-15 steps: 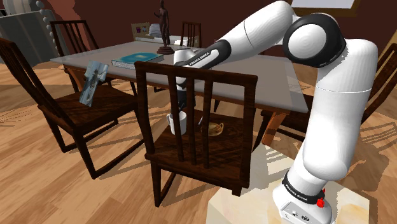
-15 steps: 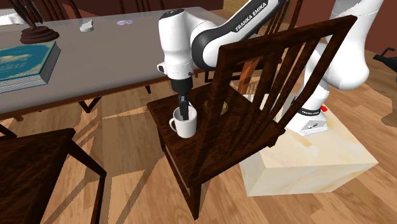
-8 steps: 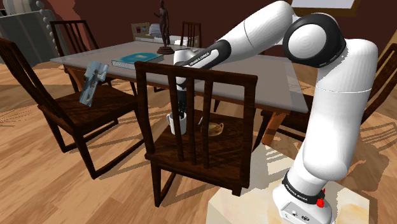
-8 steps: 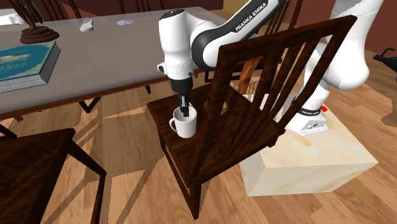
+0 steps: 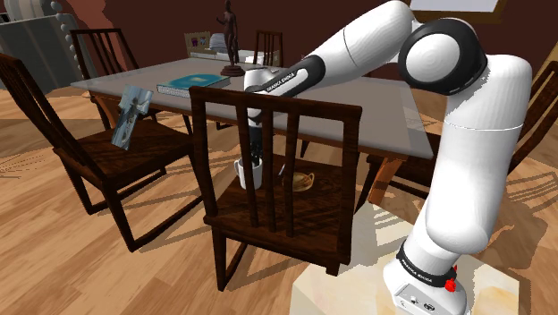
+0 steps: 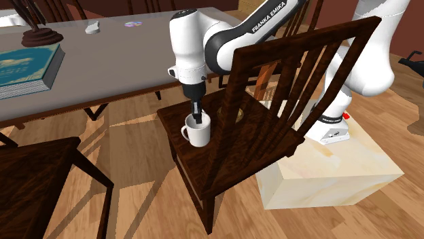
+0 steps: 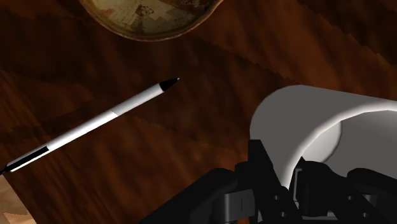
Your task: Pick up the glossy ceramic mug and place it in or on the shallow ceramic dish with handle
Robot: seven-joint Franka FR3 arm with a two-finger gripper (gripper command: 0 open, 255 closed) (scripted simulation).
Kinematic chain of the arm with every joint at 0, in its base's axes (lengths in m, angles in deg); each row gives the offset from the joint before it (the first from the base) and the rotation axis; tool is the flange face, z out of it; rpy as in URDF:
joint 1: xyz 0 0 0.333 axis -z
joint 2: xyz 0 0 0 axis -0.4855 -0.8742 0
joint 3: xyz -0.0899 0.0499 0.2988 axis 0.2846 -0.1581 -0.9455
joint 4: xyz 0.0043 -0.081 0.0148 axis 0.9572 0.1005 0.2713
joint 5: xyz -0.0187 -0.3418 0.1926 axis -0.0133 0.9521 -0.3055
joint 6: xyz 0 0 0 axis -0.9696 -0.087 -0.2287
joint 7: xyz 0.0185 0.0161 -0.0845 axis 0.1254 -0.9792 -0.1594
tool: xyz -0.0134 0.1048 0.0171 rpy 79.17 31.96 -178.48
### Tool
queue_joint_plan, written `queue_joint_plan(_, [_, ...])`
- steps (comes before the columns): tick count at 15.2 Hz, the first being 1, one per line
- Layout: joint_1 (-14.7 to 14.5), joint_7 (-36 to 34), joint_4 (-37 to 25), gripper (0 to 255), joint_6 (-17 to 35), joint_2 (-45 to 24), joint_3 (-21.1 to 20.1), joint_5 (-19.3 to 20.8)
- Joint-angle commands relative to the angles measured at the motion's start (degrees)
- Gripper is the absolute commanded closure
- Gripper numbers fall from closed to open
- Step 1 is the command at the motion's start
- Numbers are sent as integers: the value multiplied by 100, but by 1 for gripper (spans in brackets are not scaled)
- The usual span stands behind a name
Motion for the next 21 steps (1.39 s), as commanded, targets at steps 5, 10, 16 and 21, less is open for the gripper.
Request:
queue_joint_plan(5, [4, -23, -195, 255, -384, 190, 3, 9])
queue_joint_plan(10, [8, -46, -398, 255, -736, 339, 5, 16])
queue_joint_plan(16, [11, -73, -686, 255, -1165, 481, 7, 24])
queue_joint_plan(21, [14, -96, -962, 255, -1528, 569, 9, 30])
